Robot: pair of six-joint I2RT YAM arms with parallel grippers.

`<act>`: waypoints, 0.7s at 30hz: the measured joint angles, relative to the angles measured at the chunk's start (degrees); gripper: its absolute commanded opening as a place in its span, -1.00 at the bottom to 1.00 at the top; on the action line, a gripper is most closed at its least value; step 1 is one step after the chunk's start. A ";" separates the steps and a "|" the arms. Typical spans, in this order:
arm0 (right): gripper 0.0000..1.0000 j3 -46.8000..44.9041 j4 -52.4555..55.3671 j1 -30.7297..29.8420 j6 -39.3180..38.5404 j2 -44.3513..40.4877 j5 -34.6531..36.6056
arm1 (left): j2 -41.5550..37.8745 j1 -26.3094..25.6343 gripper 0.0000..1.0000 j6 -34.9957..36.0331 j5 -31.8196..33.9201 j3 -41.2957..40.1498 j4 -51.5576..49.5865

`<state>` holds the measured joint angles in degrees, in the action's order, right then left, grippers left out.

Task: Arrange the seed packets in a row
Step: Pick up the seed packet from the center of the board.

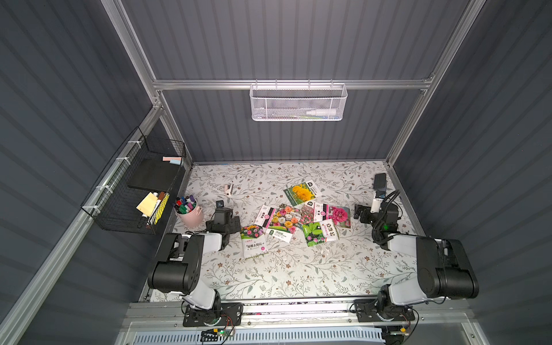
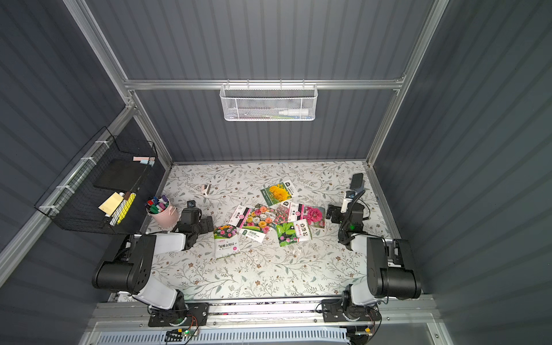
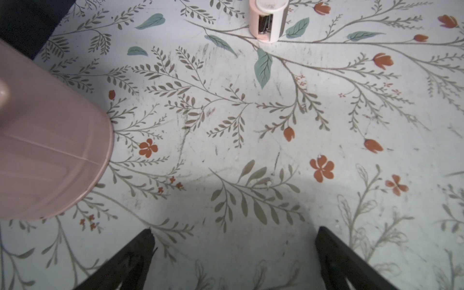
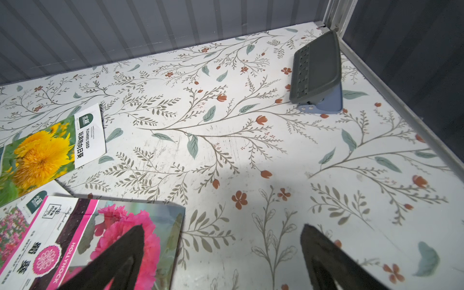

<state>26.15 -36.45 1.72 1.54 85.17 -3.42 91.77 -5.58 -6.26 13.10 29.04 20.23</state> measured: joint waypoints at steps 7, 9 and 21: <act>0.98 0.00 0.00 0.00 0.02 0.00 0.02 | 0.00 0.00 0.99 0.00 -0.04 -0.17 0.37; 0.98 0.87 1.46 0.00 -0.24 0.00 0.22 | 0.00 0.37 0.99 0.00 -0.57 -0.09 0.20; 0.98 32.89 38.25 1.79 12.50 6.25 -4.66 | -1.40 1.03 0.99 0.33 -1.16 8.26 -16.68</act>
<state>59.05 1.80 3.51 14.04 91.42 -8.08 90.37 -4.56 -5.93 11.94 37.30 3.55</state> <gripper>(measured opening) 0.989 0.992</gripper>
